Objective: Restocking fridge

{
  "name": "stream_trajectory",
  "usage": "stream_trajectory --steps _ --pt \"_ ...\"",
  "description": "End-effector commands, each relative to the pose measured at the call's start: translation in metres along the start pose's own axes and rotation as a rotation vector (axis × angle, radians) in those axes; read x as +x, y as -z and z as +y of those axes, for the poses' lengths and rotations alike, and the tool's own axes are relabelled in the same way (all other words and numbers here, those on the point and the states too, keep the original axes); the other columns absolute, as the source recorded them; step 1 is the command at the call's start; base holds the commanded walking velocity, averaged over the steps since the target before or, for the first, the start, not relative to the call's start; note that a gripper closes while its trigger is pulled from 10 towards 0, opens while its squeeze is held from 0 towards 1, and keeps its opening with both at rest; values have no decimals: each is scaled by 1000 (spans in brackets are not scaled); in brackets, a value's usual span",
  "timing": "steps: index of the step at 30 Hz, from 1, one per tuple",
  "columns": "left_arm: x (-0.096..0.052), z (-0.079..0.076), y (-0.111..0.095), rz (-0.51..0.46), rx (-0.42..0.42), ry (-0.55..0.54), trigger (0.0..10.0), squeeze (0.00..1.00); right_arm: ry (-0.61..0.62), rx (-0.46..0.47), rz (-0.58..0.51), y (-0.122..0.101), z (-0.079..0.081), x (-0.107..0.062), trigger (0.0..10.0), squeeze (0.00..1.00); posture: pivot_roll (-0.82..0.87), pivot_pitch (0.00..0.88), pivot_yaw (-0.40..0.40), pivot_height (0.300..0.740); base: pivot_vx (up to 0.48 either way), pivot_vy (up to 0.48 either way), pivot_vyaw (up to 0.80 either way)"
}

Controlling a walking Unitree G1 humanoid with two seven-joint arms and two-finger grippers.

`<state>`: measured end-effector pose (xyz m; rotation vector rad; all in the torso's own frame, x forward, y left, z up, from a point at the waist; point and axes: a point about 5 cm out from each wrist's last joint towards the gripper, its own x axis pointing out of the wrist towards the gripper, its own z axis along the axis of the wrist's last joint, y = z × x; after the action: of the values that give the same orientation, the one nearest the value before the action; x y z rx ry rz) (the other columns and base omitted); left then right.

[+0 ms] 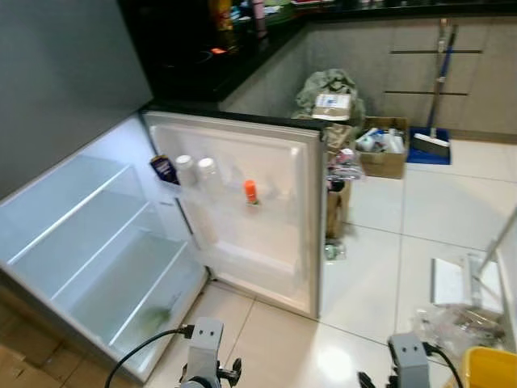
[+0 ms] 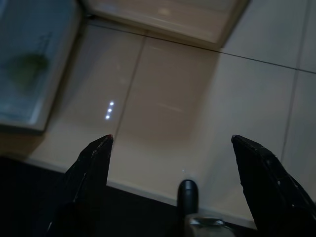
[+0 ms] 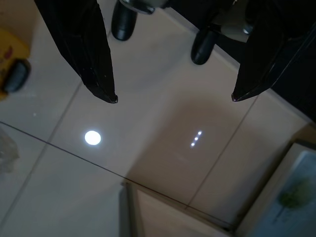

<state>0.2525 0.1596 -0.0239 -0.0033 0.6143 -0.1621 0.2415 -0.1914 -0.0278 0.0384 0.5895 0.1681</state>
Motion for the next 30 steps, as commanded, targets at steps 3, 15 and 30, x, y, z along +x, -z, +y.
stream_trajectory --steps 3,15,30 --pt "-2 -1 5 14 -8 -4 10000 0 -16 -1 20 8 1 -4 10000 0 -74 135 95 740 0 0 800" --pt "-2 -4 6 10 -3 5 10000 0 -46 1 16 9 8 -3 10000 0 -68 117 94 740 0 0 800" --pt "2 -8 1 13 0 -9 10000 0 -27 3 14 9 5 -2 10000 0 -83 81 104 740 0 0 794"
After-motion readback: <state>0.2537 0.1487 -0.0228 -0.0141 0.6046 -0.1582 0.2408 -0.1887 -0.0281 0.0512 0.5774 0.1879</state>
